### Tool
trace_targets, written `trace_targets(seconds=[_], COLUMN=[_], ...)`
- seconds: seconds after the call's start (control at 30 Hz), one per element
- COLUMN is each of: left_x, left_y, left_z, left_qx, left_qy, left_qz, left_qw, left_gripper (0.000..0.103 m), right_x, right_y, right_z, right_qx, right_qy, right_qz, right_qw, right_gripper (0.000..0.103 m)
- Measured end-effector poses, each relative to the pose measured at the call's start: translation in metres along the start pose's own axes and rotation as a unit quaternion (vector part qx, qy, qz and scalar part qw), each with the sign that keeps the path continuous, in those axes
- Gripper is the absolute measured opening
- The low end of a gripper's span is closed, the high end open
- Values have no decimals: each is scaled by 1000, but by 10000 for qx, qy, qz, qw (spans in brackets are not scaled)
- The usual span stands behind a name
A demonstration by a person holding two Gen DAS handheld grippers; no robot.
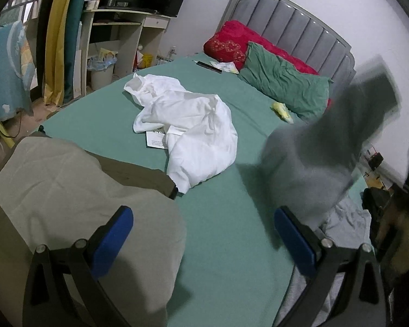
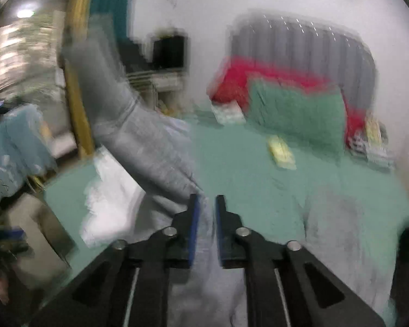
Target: Fold large clothes
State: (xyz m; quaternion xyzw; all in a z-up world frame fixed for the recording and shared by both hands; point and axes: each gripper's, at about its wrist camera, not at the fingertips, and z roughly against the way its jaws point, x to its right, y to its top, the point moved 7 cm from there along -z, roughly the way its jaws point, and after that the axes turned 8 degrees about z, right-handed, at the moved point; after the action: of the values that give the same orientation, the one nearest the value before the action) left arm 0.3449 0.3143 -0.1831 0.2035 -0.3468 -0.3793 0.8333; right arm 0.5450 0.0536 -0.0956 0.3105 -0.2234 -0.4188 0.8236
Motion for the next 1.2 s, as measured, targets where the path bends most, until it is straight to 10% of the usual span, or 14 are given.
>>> trace_targets(seconds=[0.07, 0.2, 0.4, 0.57, 0.6, 0.67, 0.73, 0.97, 1.03, 1.1, 1.2], left_x=[2, 6, 23, 62, 72, 88, 103, 159, 170, 173, 156], left_y=[-1, -5, -25, -61, -71, -85, -97, -156, -181, -203, -202], left_z=[0, -3, -16, -38, -43, -50, -54, -78, -87, -96, -98], left_qx=[1, -69, -453, -926, -1045, -1237, -1378, -1961, -2194, -2304, -2035], left_qy=[16, -14, -311, -567, -671, -882, -1141, -1730, -1601, -1265, -839], left_qz=[-50, -117, -94, -523, -625, -652, -625, -742, -1105, -1611, -1762], left_qw=[10000, 9999, 9984, 9927, 9903, 9862, 9819, 9624, 9560, 9513, 9594], left_gripper=[103, 103, 103, 103, 103, 103, 103, 101, 85, 43, 12], right_x=[25, 44, 55, 78, 77, 68, 55, 63, 86, 120, 183], right_y=[-62, -131, -76, -69, -71, -74, -65, 19, 40, 49, 18], right_z=[-23, -26, -39, -104, -114, -117, -109, -6, 28, 52, 63], right_qx=[-762, -1064, -374, -976, -1064, -1106, -936, 118, 335, 351, -113], right_qy=[-83, -305, -658, -178, 87, 204, -6, -610, -911, -1380, -1810], right_qz=[-663, -1054, -376, -587, -639, -360, 204, 859, 899, 919, 521], right_qw=[9949, 9883, 9964, 9933, 9922, 9930, 9954, 9944, 9912, 9855, 9820], right_gripper=[69, 69, 83, 93, 92, 34, 19, 18, 18, 18, 19])
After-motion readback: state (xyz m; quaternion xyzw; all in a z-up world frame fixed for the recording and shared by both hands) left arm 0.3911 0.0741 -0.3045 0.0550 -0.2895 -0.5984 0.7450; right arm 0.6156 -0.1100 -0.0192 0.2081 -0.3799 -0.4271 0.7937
